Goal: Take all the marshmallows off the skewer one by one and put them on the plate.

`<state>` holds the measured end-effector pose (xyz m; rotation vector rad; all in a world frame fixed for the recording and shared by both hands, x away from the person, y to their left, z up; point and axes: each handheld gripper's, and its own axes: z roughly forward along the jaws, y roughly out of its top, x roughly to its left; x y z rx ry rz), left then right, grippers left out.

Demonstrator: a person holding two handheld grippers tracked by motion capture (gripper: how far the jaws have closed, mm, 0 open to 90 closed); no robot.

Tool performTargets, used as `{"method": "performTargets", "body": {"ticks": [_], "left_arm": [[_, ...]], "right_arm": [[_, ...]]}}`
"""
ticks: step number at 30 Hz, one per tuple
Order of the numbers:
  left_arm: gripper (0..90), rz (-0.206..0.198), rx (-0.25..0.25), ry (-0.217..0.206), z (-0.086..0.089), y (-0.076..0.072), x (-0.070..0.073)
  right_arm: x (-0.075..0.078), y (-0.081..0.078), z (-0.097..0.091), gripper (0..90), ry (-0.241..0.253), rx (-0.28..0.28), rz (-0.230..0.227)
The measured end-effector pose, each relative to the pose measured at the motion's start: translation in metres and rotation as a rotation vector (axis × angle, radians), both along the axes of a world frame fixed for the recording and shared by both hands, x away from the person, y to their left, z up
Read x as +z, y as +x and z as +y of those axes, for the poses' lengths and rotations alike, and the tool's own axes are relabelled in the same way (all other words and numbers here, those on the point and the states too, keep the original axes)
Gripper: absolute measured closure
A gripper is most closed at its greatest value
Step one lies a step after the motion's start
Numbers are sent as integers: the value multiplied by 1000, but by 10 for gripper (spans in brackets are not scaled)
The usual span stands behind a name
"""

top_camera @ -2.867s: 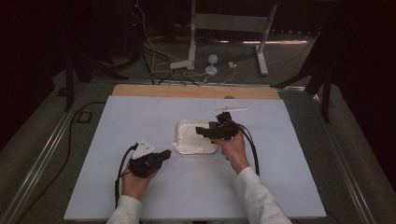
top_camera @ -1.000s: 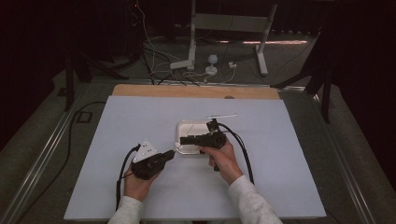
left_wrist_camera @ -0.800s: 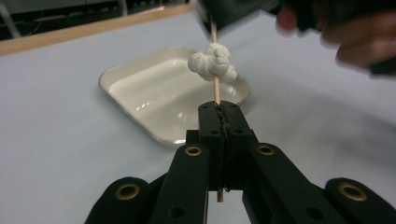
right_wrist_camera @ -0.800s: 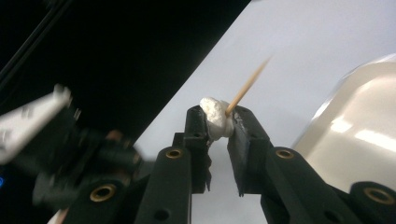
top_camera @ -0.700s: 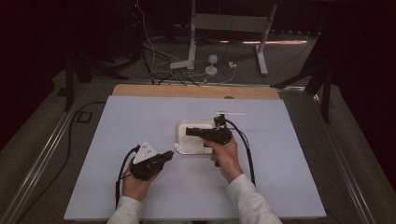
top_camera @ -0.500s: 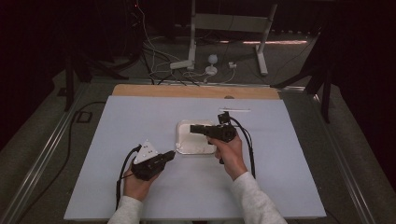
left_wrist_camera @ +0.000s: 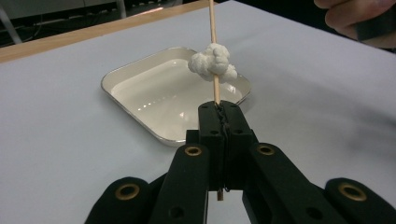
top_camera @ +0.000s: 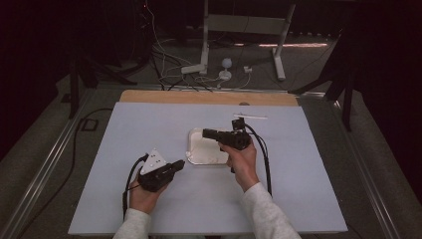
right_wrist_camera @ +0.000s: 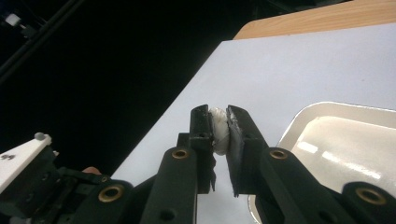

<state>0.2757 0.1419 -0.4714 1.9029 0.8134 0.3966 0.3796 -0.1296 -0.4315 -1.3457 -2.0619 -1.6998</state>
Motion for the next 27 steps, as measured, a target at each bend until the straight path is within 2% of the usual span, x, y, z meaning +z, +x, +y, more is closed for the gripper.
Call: {"method": "performTargets", "body": {"ticks": [8, 9, 10, 11, 12, 13, 15, 17, 26, 27], "left_arm": [[900, -3, 8, 20, 0, -1, 1], [900, 6, 7, 49, 0, -1, 0], [900, 4, 15, 108, 0, -2, -2], [900, 19, 22, 97, 5, -2, -5], [900, 35, 32, 58, 10, -1, -6], [900, 35, 42, 39, 13, 1, -5], [900, 27, 40, 20, 13, 2, -2], [900, 28, 38, 25, 10, 2, -3], [900, 38, 43, 17, 9, 3, -5], [900, 39, 47, 15, 9, 3, -5]], "right_arm": [[0, 1, 1, 831, -14, -50, -18], [2, 0, -2, 835, -29, -117, -45], [5, 3, -12, 836, 0, -164, -51], [5, 3, -12, 836, 0, -164, -51], [13, 11, -32, 834, 50, -165, -22], [13, 11, -32, 834, 50, -165, -22], [23, 10, -41, 832, -5, -157, -53], [27, 9, -43, 830, -39, -144, -72], [15, 11, -31, 820, -74, -102, -66], [14, 12, -28, 816, -97, -99, -69]]}}
